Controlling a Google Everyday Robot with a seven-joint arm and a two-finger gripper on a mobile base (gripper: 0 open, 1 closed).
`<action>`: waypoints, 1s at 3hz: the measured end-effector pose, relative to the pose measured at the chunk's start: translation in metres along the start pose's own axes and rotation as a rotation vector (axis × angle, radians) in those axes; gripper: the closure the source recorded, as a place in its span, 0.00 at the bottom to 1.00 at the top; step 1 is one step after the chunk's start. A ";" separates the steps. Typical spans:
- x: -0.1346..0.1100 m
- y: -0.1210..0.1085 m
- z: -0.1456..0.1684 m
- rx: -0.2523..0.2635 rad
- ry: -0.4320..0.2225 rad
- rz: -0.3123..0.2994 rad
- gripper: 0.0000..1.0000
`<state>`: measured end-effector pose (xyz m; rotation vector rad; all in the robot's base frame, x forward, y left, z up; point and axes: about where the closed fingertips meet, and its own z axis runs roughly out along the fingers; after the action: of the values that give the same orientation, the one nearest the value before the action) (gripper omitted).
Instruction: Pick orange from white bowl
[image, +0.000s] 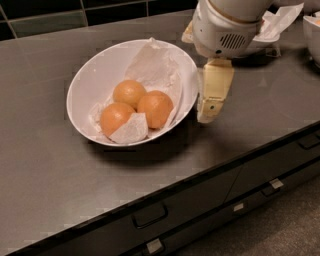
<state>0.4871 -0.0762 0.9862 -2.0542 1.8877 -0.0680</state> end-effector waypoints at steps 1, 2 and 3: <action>-0.031 -0.007 0.016 -0.026 -0.027 -0.069 0.00; -0.031 -0.007 0.017 -0.027 -0.028 -0.069 0.00; -0.037 -0.012 0.030 -0.056 -0.040 -0.078 0.13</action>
Offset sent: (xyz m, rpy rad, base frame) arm 0.0066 0.0297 -0.0070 0.0036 0.0124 0.0695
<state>0.5023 -0.0331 0.9689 -2.1499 1.8052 0.0074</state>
